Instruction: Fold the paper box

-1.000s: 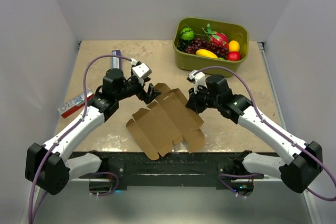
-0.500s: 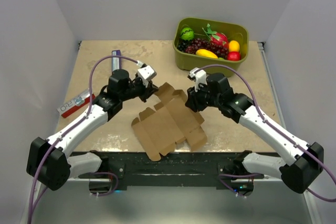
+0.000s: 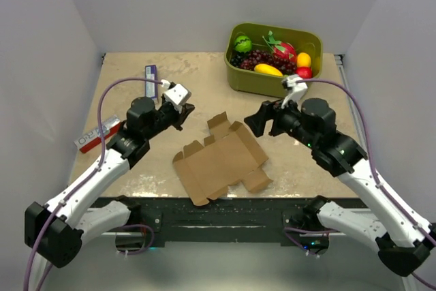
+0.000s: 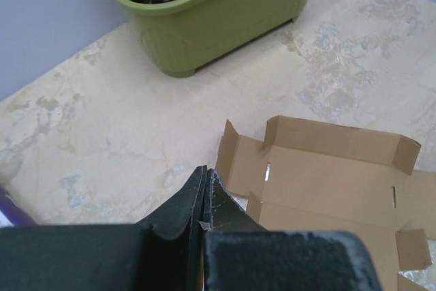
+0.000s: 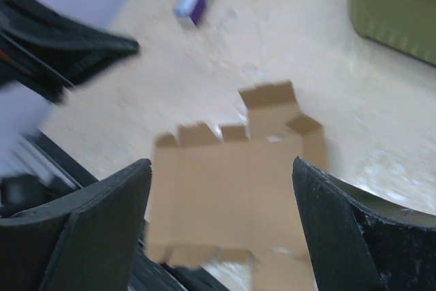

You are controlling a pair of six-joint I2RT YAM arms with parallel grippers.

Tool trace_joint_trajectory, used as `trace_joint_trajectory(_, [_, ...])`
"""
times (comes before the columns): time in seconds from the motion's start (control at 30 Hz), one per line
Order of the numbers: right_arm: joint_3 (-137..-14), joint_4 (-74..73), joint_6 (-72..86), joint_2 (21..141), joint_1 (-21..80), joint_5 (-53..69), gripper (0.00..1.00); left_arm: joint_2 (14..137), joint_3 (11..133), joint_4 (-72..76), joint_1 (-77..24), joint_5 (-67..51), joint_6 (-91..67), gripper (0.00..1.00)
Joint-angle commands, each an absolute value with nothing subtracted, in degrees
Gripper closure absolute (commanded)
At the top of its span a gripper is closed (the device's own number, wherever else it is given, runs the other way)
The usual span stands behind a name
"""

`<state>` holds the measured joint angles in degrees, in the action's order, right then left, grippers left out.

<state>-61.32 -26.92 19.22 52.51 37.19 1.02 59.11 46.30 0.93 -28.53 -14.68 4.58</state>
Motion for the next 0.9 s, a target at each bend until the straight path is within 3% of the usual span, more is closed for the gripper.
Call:
trace_joint_trajectory(0.0, [-56.0, -12.6, 38.56, 48.08, 37.44, 2.62, 0.13, 53.98, 44.74, 3.95, -28.65, -9.06, 4.31, 1.0])
trace_joint_trajectory(0.23, [-41.86, 7.89, 60.43, 42.81, 37.53, 6.15, 0.09, 47.29, 40.61, 7.03, -28.74, -8.26, 4.39, 1.0])
trace_joint_trajectory(0.47, [-37.71, 21.42, 67.93, 47.54, 38.23, 7.21, 0.08, 49.22, 41.66, 5.98, -28.74, -8.96, 4.48, 1.0])
trace_joint_trajectory(0.67, [-38.58, 13.15, 60.4, 50.98, 38.94, 2.3, 0.08, 50.79, 41.4, 6.42, -28.74, -10.63, 4.83, 1.0])
trace_joint_trajectory(0.77, [-40.16, 1.72, 51.53, 51.24, 38.94, -7.01, 0.08, 56.15, 43.49, 5.98, -28.74, -14.32, 3.96, 0.82])
trace_joint_trajectory(0.8, [-40.78, -1.2, 49.85, 52.11, 39.02, -9.64, 0.08, 57.82, 44.46, 5.63, -28.65, -15.54, 3.52, 0.65])
trace_joint_trajectory(0.87, [-42.71, -8.48, 44.66, 55.88, 38.94, -15.36, 0.07, 62.48, 47.18, 5.54, -28.65, -19.41, 2.64, 0.44])
